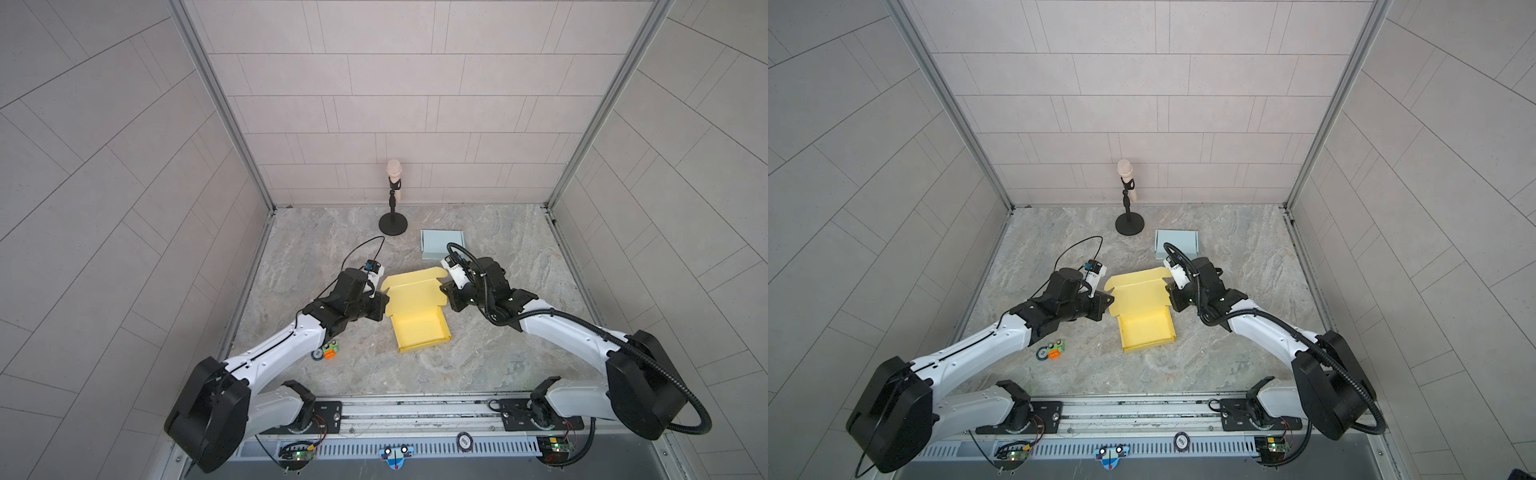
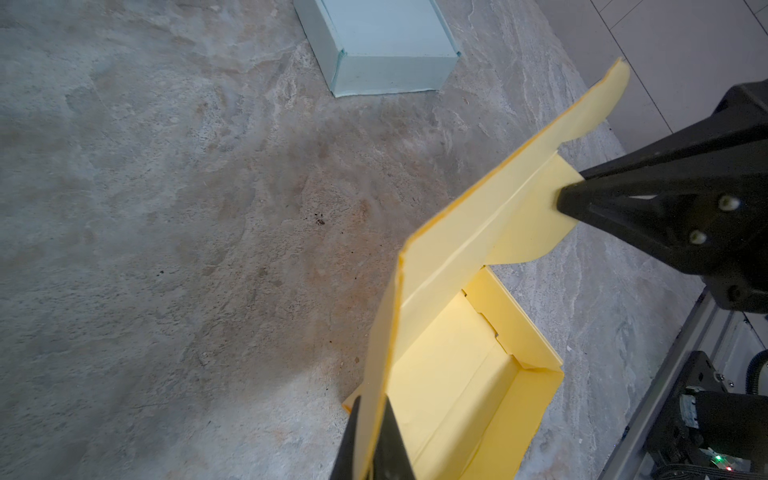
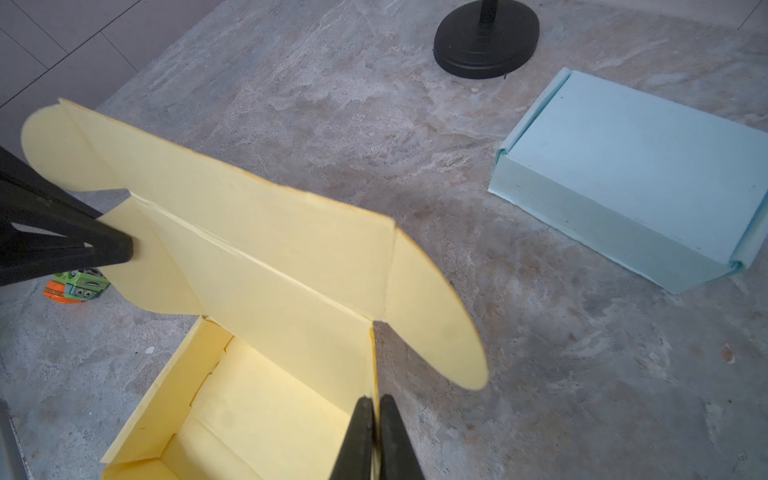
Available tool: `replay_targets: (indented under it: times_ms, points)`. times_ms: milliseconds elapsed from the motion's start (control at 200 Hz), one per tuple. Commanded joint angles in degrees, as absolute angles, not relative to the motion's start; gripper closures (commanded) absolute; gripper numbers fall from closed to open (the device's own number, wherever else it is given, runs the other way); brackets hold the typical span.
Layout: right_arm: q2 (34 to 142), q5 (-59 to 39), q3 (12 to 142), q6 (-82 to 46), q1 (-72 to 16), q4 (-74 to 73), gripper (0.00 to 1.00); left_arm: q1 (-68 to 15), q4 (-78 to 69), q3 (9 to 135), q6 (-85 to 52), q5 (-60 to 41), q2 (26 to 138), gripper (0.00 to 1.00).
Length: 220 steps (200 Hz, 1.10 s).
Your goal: Fold the paper box
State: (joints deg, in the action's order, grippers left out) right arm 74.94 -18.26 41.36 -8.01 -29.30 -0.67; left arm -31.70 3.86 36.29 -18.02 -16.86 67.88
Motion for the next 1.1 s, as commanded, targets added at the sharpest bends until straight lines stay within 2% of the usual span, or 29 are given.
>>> replay_targets:
  times_ms: [0,375,611,836,1096]
  points:
    - [74.66,-14.64,42.59,-9.01,-30.09,0.20,0.92,-31.97,4.21,37.68,-18.53,-14.41,66.40,1.00]
    - [78.08,-8.55,45.32,-13.39,-34.91,-3.17,0.92,-33.13,-5.10,38.43,-22.28,-6.46,68.58,1.00]
    - [82.29,-4.00,47.00,-18.08,-36.54,-7.39,0.89,-34.25,-15.48,37.29,-23.25,-3.68,74.24,1.00]
    - [82.65,0.82,47.37,-18.63,-39.00,-7.54,0.89,-38.50,-19.60,36.28,-21.20,1.01,76.47,1.00]
    - [82.46,5.03,44.84,-21.13,-41.41,-9.56,0.89,-43.49,-27.63,28.52,-18.81,7.34,74.27,1.00]
